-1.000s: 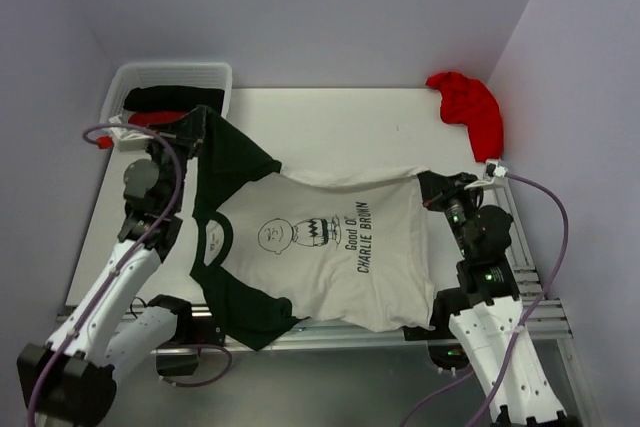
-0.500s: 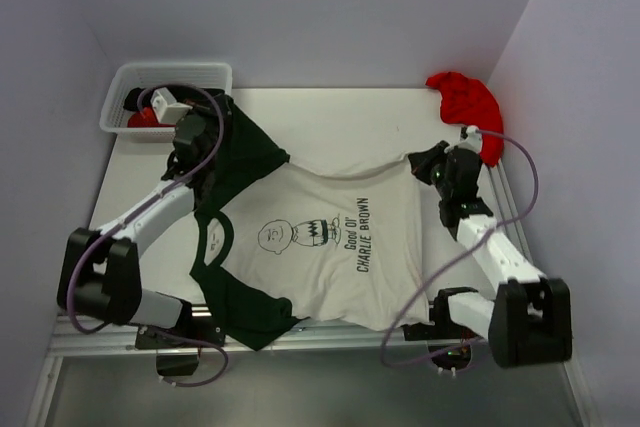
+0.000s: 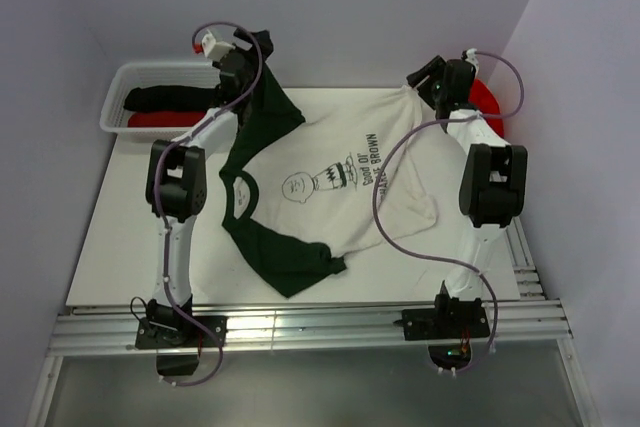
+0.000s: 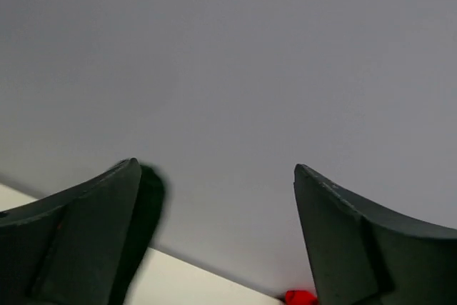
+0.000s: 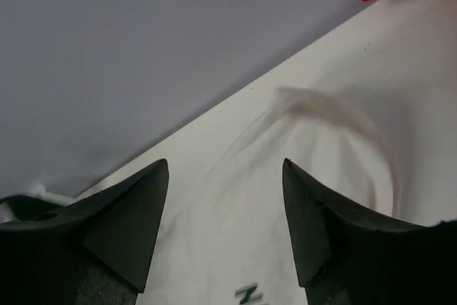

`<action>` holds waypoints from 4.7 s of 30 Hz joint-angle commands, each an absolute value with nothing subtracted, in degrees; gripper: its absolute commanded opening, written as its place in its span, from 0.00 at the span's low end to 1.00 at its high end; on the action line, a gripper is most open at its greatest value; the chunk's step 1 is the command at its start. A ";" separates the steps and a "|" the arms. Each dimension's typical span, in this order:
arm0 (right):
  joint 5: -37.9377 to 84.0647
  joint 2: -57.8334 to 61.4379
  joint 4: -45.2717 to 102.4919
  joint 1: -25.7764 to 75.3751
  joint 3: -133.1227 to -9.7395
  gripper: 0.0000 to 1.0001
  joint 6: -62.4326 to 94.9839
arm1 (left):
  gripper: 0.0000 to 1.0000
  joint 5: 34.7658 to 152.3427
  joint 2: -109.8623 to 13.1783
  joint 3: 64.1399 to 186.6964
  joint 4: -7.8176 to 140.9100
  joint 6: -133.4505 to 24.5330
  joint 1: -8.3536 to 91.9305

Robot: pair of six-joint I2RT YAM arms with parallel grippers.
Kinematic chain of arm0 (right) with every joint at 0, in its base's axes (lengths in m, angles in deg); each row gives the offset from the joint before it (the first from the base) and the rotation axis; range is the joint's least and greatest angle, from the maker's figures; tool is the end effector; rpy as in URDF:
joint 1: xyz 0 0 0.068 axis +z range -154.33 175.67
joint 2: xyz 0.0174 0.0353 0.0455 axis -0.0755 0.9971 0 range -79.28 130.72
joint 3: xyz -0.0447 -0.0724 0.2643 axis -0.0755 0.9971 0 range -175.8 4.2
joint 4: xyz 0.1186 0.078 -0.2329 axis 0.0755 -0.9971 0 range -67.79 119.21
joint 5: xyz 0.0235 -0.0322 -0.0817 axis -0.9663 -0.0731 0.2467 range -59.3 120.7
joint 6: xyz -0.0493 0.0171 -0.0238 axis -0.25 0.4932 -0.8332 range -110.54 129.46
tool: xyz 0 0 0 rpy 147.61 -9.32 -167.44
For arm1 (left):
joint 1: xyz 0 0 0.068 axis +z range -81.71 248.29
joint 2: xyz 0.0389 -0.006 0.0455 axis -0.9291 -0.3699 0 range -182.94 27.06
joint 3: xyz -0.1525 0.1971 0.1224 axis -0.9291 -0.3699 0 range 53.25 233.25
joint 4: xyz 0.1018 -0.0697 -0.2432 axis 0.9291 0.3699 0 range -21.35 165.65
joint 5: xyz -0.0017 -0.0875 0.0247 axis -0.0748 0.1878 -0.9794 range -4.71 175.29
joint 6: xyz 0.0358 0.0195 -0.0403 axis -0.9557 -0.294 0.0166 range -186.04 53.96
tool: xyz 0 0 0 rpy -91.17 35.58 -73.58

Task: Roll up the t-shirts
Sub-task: Flatten the tshirt

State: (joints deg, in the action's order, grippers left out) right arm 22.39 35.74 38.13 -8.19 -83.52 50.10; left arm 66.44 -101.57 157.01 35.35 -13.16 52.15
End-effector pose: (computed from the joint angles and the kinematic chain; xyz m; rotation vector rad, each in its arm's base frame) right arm 0.4973 -0.0276 0.2567 0.6360 1.8213 0.5714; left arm 0.5392 -0.1424 0.2865 -0.7213 1.2872 -0.7532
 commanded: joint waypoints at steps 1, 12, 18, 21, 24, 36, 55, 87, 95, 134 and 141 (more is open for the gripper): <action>24.73 35.16 30.43 -8.81 -89.06 0.73 50.16 | 0.99 73.42 -102.84 167.85 38.52 -16.99 52.82; 26.21 10.48 22.54 -8.72 -65.35 0.66 45.85 | 1.00 75.37 -79.66 150.48 50.35 -22.71 49.57; 35.42 -3.94 11.90 -8.72 -52.34 0.52 39.26 | 1.00 76.86 -61.37 135.53 68.43 -19.81 45.36; 36.68 -9.04 10.22 -8.81 -46.62 0.49 38.20 | 0.99 75.19 -54.43 127.45 73.91 -18.32 41.58; 36.07 -10.90 9.25 -8.81 -42.66 0.49 39.60 | 0.99 73.17 -49.24 118.31 75.77 -15.60 38.41; 29.82 -1.86 11.19 -9.78 -40.18 0.63 45.23 | 0.98 70.97 -48.34 101.68 71.46 -11.90 37.70; 37.04 7.46 7.68 -10.04 -46.42 0.55 52.70 | 0.96 79.84 -61.08 100.53 66.98 -10.14 43.50; 36.35 -5.97 5.03 -23.82 -35.27 0.06 64.38 | 0.94 81.96 -72.52 99.84 69.18 -6.90 50.01; 29.48 -9.93 11.01 -31.57 -24.89 0.51 69.23 | 0.93 80.29 -70.67 99.65 70.13 -7.24 50.01; 40.47 -22.31 10.39 -31.93 -21.20 0.76 57.64 | 1.00 80.89 -30.52 101.24 90.27 -16.99 45.61; 40.47 -30.14 13.02 -31.93 -19.27 0.77 54.73 | 1.00 84.15 -23.30 98.95 89.48 -16.47 44.91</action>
